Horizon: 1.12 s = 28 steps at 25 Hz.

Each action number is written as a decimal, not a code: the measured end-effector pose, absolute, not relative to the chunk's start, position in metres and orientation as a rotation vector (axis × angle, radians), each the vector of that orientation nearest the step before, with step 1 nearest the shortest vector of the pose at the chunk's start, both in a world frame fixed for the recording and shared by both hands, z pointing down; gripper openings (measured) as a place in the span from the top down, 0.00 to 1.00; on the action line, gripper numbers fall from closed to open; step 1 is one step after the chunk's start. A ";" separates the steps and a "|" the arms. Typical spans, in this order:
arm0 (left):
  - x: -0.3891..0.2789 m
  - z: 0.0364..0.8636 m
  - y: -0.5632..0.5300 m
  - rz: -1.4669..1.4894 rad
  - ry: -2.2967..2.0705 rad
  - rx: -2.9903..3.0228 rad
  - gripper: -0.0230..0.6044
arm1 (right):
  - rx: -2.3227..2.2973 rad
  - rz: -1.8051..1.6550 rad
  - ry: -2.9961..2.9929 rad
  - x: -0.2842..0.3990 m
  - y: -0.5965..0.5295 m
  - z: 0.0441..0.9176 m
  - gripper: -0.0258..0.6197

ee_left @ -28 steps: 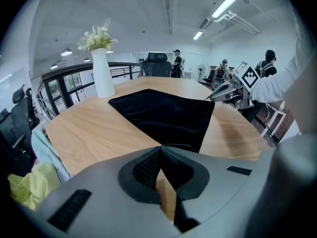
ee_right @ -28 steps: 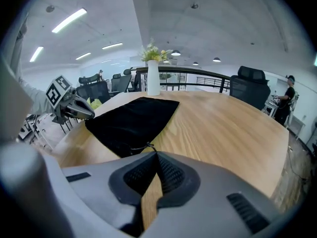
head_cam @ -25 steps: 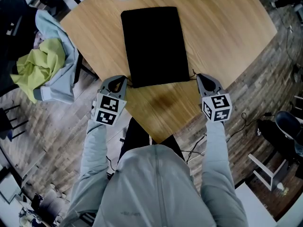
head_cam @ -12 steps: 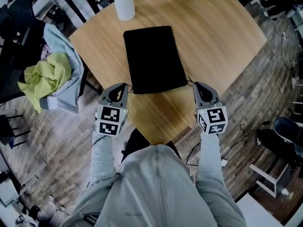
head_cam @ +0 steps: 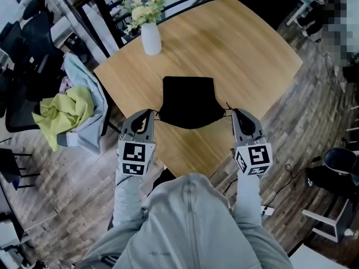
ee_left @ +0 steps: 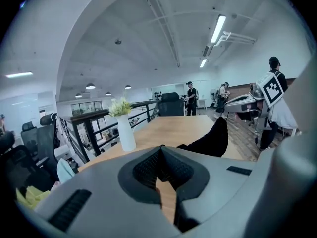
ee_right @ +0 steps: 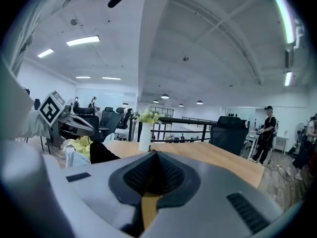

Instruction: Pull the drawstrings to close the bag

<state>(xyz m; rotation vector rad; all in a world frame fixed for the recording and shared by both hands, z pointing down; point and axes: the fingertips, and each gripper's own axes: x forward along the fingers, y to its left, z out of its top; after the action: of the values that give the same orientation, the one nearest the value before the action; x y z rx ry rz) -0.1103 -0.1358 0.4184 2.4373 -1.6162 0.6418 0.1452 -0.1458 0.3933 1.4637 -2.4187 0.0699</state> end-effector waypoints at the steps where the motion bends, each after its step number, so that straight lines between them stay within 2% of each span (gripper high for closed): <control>1: -0.110 0.410 -0.134 0.622 -1.633 2.450 0.92 | 1.484 0.050 -2.425 0.147 -0.143 0.384 0.92; 11: -0.101 0.357 -0.127 0.499 -1.711 2.539 0.92 | 1.591 -0.102 -2.438 0.162 -0.127 0.333 0.92; 28: -0.126 0.358 -0.126 0.473 -1.880 2.389 0.92 | 1.722 -0.191 -2.278 0.206 -0.117 0.328 0.92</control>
<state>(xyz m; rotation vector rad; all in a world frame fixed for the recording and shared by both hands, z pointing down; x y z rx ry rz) -0.1265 -0.1265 0.3579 2.3887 -1.8799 0.4729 0.2056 -0.1173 0.3280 1.7225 -2.2776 -0.1913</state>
